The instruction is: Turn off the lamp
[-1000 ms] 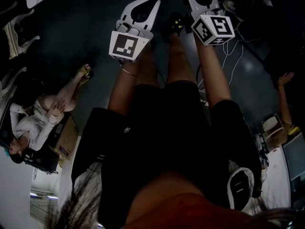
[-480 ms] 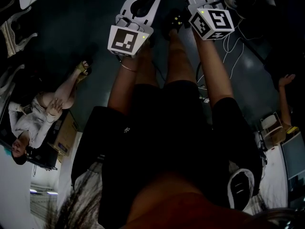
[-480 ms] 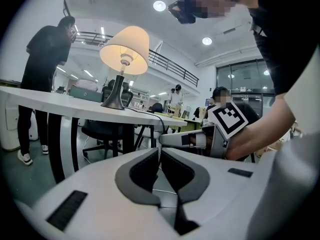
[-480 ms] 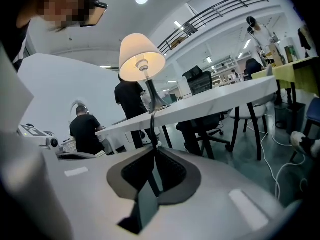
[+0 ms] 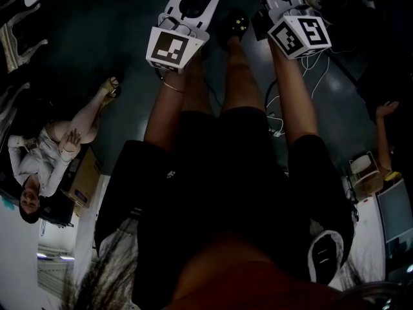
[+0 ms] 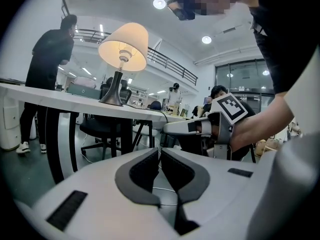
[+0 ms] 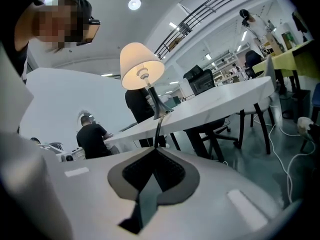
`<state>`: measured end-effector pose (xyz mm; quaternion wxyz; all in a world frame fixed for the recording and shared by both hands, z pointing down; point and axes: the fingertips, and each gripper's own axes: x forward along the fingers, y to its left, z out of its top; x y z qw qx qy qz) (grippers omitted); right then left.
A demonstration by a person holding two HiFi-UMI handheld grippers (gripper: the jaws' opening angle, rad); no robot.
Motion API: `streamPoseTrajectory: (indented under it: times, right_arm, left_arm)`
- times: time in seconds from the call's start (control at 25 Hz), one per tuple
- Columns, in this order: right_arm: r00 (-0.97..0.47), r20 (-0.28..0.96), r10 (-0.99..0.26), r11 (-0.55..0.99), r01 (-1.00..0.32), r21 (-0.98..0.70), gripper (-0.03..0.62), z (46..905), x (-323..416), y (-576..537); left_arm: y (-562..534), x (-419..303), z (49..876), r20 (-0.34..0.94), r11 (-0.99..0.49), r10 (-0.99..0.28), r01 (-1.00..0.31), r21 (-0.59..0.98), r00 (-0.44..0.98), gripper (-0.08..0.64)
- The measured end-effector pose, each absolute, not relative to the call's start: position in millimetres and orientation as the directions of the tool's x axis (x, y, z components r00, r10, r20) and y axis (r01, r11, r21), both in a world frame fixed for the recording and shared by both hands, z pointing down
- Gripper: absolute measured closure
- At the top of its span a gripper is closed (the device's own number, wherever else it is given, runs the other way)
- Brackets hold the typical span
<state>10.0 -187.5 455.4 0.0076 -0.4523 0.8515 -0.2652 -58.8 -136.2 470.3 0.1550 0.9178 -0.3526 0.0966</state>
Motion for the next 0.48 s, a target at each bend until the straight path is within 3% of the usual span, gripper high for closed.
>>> streamPoseTrajectory:
  times: [0.48]
  right_arm:
    - [-0.651, 0.107, -0.751, 0.479, -0.649, -0.591, 0.586, 418.4, 0.2, -180.9]
  left_arm:
    - [-144.9, -48.0, 468.6, 0.266, -0.716, -0.612, -0.664, 0.213, 0.745, 0.551]
